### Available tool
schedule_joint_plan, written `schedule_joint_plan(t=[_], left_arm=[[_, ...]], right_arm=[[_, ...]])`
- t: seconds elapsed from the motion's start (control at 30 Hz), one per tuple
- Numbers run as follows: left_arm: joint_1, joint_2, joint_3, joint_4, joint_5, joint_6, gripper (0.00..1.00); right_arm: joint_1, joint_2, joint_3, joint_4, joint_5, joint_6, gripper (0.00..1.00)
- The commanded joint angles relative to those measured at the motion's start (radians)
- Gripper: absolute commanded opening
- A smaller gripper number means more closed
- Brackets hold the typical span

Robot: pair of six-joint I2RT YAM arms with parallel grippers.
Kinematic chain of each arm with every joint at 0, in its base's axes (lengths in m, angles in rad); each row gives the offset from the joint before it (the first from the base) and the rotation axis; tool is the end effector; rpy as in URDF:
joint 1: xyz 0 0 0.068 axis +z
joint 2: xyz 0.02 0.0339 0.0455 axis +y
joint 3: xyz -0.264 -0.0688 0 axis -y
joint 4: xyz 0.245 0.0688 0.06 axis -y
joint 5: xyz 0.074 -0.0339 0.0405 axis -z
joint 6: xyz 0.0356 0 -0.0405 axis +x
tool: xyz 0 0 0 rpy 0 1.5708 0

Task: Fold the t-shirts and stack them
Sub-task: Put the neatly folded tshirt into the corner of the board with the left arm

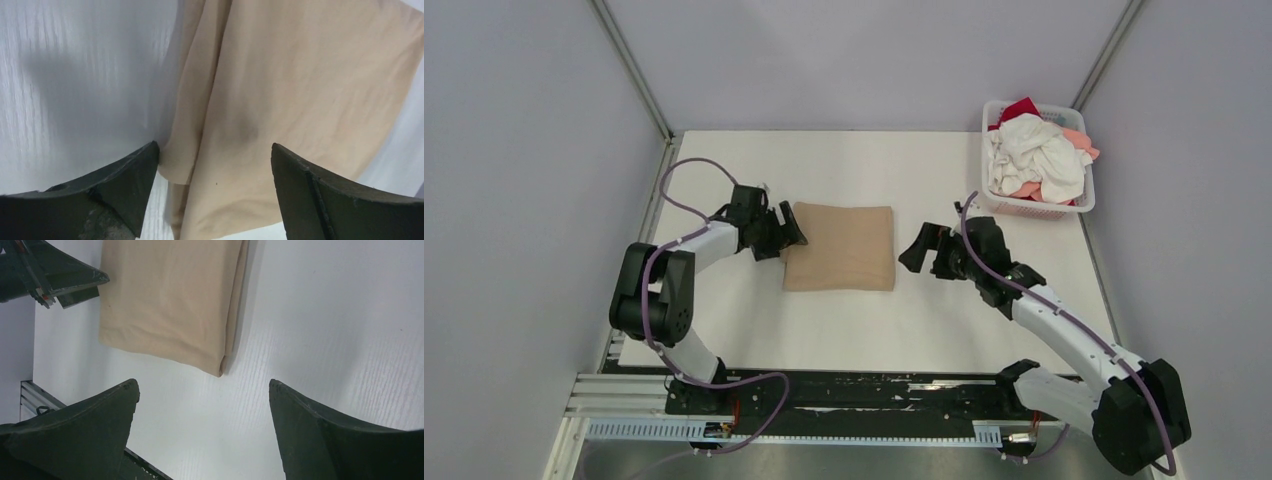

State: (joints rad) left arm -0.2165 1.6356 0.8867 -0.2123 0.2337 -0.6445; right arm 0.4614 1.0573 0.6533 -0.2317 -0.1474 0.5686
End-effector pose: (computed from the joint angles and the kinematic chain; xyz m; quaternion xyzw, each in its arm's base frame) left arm 0.3104 -0.0767 0.1650 -0.1670 0.9332 -0.2254 0.2244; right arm 0.2010 0.1058 0.2375 0.0146 0.8908 0.2786 0.3588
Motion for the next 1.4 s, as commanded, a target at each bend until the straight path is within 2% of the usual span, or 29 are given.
schedule_joint_plan(t=[0.0,0.07,0.1,0.13,0.17,0.2,0.23,0.3,0.4,0.47,0.57,0.7,0.77,0.83,0.97,1.13,1.37], left_arm=[[-0.010,0.071,0.045,0.044,0.085,0.056,0.85],[-0.018,0.107,0.075,0.053,0.087,0.054,0.72],[-0.022,0.135,0.086,0.047,0.074,0.054,0.58],[-0.024,0.150,0.113,0.033,0.072,0.055,0.52],[-0.025,0.178,0.125,0.027,0.073,0.058,0.38],[-0.025,0.190,0.149,0.019,0.071,0.059,0.30],[-0.025,0.213,0.160,0.016,0.068,0.059,0.17],[-0.023,0.239,0.213,-0.021,0.015,0.063,0.01],[0.012,0.284,0.335,-0.120,-0.093,0.081,0.00],[0.060,0.302,0.400,-0.142,-0.114,0.109,0.00],[0.119,0.332,0.484,-0.164,-0.128,0.203,0.00],[0.198,0.423,0.677,-0.266,-0.187,0.327,0.00],[0.260,0.491,0.793,-0.315,-0.162,0.372,0.00],[0.307,0.569,0.977,-0.401,-0.154,0.410,0.00],[0.379,0.717,1.246,-0.563,-0.196,0.495,0.00],[0.449,0.790,1.357,-0.548,-0.191,0.579,0.00],[0.492,0.832,1.438,-0.491,-0.223,0.584,0.00]], right_arm=[[-0.009,-0.027,0.005,-0.032,0.024,-0.034,1.00],[-0.013,-0.022,0.003,-0.033,0.045,-0.046,1.00],[-0.013,-0.016,0.000,-0.033,0.070,-0.046,1.00],[-0.018,-0.009,-0.004,-0.035,0.083,-0.046,1.00],[-0.022,-0.003,-0.008,-0.035,0.085,-0.046,1.00],[-0.028,0.003,-0.012,-0.035,0.085,-0.046,1.00],[-0.034,0.007,-0.016,-0.034,0.090,-0.046,1.00],[-0.049,0.017,-0.019,-0.034,0.097,-0.051,1.00],[-0.073,0.032,-0.017,-0.034,0.079,-0.069,1.00],[-0.082,0.044,-0.015,-0.034,0.073,-0.088,1.00],[-0.091,0.067,-0.011,-0.034,0.088,-0.106,1.00],[-0.108,0.103,-0.006,-0.032,0.115,-0.124,1.00],[-0.119,0.122,0.000,-0.032,0.113,-0.130,1.00],[-0.126,0.139,0.006,-0.033,0.111,-0.127,1.00],[-0.133,0.153,0.005,-0.032,0.124,-0.111,1.00],[-0.136,0.128,-0.004,-0.032,0.146,-0.076,1.00],[-0.137,0.049,-0.011,-0.034,0.202,-0.062,1.00]])
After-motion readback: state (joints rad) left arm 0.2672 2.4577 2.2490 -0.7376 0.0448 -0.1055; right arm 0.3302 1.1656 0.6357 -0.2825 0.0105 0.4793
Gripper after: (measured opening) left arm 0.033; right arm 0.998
